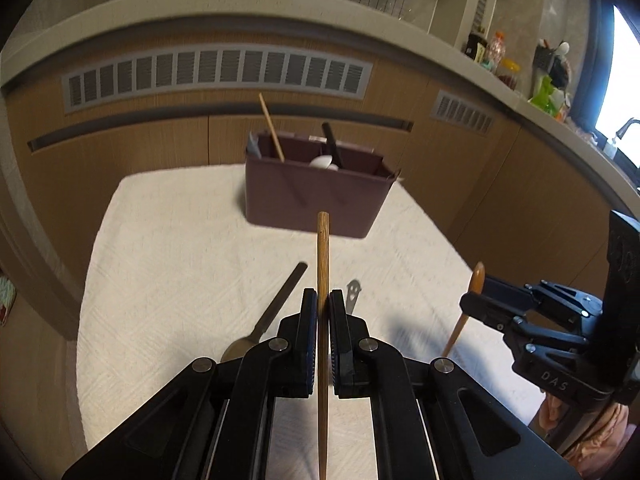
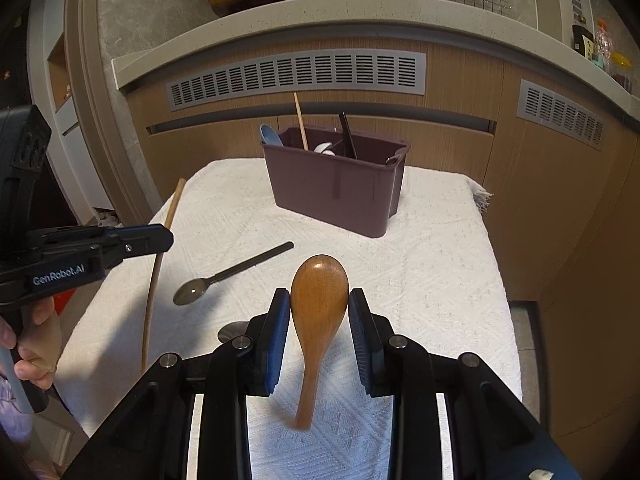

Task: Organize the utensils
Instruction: 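Lift the chopstick with the left tool while the right tool lifts the wooden spoon toward the caddy, then open both tools over the caddy to drop chopstick and wooden spoon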

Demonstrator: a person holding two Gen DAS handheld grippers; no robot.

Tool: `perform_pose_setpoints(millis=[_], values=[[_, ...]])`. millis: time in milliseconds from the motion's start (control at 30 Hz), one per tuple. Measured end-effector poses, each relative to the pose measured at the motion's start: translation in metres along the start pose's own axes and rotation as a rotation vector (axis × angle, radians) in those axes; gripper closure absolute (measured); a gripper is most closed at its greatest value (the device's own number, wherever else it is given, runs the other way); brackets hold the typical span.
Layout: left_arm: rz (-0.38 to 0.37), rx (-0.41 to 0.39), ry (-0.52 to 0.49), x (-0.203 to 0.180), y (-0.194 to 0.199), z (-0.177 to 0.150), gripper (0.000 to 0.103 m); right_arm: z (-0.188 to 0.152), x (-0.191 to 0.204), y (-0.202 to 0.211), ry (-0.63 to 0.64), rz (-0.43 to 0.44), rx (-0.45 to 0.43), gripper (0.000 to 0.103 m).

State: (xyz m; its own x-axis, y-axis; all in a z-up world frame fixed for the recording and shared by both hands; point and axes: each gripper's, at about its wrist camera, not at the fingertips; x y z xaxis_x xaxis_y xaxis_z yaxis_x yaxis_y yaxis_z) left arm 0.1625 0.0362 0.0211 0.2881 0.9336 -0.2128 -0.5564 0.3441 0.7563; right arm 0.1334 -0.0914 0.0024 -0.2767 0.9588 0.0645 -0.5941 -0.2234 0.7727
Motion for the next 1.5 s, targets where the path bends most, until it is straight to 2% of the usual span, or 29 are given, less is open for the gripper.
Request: perform_pose_setpoints(millis=[400, 500, 600, 800, 967, 1033, 1200, 1300, 1500], values=[[0.000, -0.076, 0.003, -0.005, 0.025, 0.012, 0.097, 0.007, 0.001, 0.011, 0.015, 0.008, -0.038, 0.076], [0.004, -0.107, -0.005, -0.007, 0.030, 0.027, 0.097, 0.015, 0.003, 0.014, 0.025, 0.027, -0.049, 0.076], [-0.007, -0.185, -0.013, -0.010, 0.047, 0.058, 0.097, 0.038, 0.000, 0.032, 0.042, 0.029, -0.115, 0.076], [-0.009, -0.433, -0.057, -0.016, 0.086, 0.134, 0.097, 0.119, -0.006, 0.095, 0.130, -0.061, -0.350, 0.076], [-0.024, -0.514, -0.024, -0.004, 0.079, 0.181, 0.097, 0.164, -0.011, 0.099, 0.141, -0.127, -0.425, 0.076], [-0.047, -0.532, -0.011, 0.002, 0.070, 0.195, 0.097, 0.176, -0.013, 0.092, 0.138, -0.145, -0.430, 0.076], [-0.040, -0.546, -0.006, 0.014, 0.040, 0.216, 0.097, 0.194, -0.021, 0.062, 0.122, -0.163, -0.407, 0.076], [-0.042, -0.540, 0.006, 0.018, 0.023, 0.217, 0.097, 0.197, -0.027, 0.044, 0.113, -0.172, -0.383, 0.076], [0.003, -0.557, 0.028, 0.029, -0.013, 0.217, 0.097, 0.203, -0.034, 0.000, 0.091, -0.162, -0.311, 0.076]])
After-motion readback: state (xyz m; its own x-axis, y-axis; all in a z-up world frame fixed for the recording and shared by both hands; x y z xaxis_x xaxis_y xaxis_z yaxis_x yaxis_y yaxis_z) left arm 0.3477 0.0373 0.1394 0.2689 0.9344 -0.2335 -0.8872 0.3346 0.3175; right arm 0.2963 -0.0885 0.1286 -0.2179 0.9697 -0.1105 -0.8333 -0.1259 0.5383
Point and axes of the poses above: each gripper's, at about its wrist camera, not at the fingertips, and y roughly against the way its jaws point, x to its left, z to its top, and after that the axes turned 10 degrees about x, right-handed
